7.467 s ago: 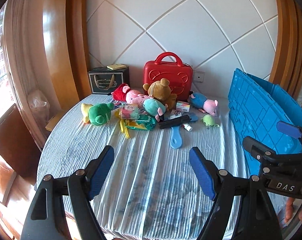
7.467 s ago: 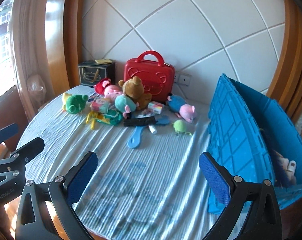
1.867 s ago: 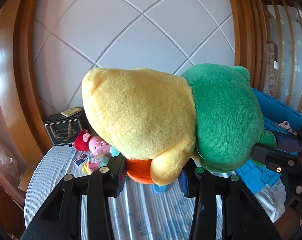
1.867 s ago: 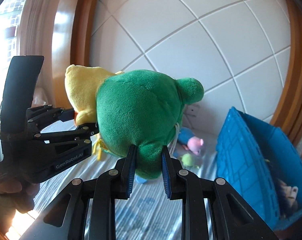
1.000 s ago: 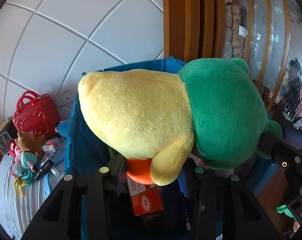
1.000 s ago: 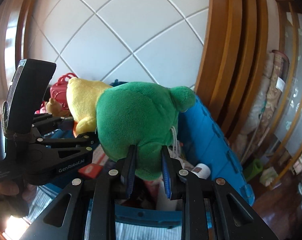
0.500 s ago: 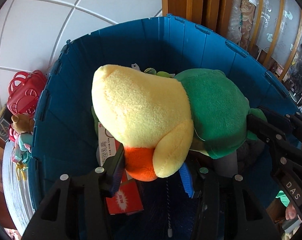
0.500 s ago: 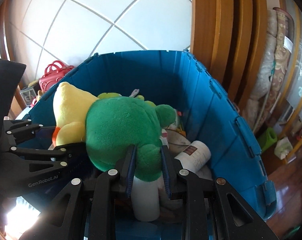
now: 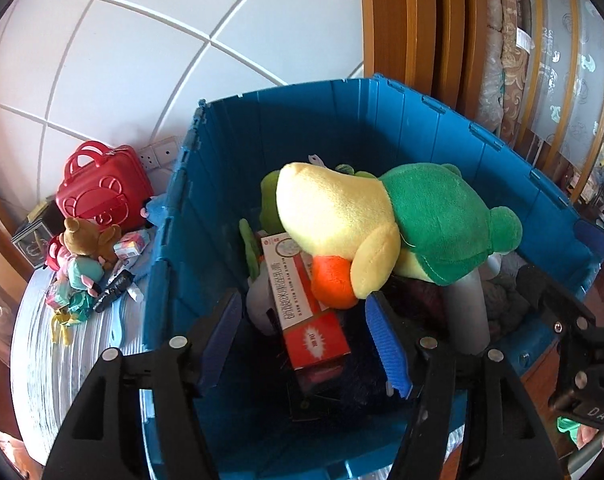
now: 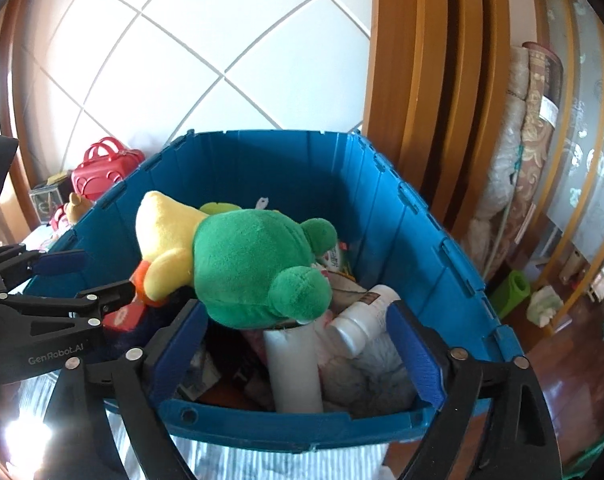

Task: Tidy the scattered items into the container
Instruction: 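Open the left tool over the crate while the right tool releases the frog plush, then move both tools back over the remaining items on the table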

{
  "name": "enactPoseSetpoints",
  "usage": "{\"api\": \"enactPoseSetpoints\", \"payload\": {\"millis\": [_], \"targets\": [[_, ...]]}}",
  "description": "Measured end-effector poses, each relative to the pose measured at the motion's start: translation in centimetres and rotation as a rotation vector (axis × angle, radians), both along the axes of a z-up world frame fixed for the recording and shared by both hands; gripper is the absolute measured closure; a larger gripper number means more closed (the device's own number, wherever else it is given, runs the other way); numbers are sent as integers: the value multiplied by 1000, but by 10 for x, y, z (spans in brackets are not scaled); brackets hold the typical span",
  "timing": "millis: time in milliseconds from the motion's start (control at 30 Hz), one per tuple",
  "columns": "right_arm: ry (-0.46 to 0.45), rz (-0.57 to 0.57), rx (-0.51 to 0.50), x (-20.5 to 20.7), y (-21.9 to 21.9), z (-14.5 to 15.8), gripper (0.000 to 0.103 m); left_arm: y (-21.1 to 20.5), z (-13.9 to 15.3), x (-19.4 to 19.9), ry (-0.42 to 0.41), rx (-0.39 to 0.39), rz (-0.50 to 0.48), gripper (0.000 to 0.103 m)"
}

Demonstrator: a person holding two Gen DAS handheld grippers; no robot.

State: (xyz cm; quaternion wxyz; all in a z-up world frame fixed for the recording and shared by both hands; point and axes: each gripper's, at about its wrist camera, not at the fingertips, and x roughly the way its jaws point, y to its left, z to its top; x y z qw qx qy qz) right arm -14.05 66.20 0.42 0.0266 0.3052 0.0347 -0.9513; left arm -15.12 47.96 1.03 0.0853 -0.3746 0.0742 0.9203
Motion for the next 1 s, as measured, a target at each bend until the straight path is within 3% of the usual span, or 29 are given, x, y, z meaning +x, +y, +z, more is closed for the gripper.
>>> {"api": "enactPoseSetpoints", "payload": {"millis": [267, 400, 700, 1000], "targets": [[90, -15, -4, 27, -34, 15, 0, -54, 17, 43, 159, 4, 125, 37], [122, 34, -7, 37, -70, 19, 0, -92, 21, 61, 211, 14, 195, 37], [137, 205, 20, 54, -196, 19, 0, -215, 19, 96, 258, 57, 323, 37], [129, 251, 52, 80, -351, 7, 0, -359, 4, 124, 267, 73, 355, 37]]}}
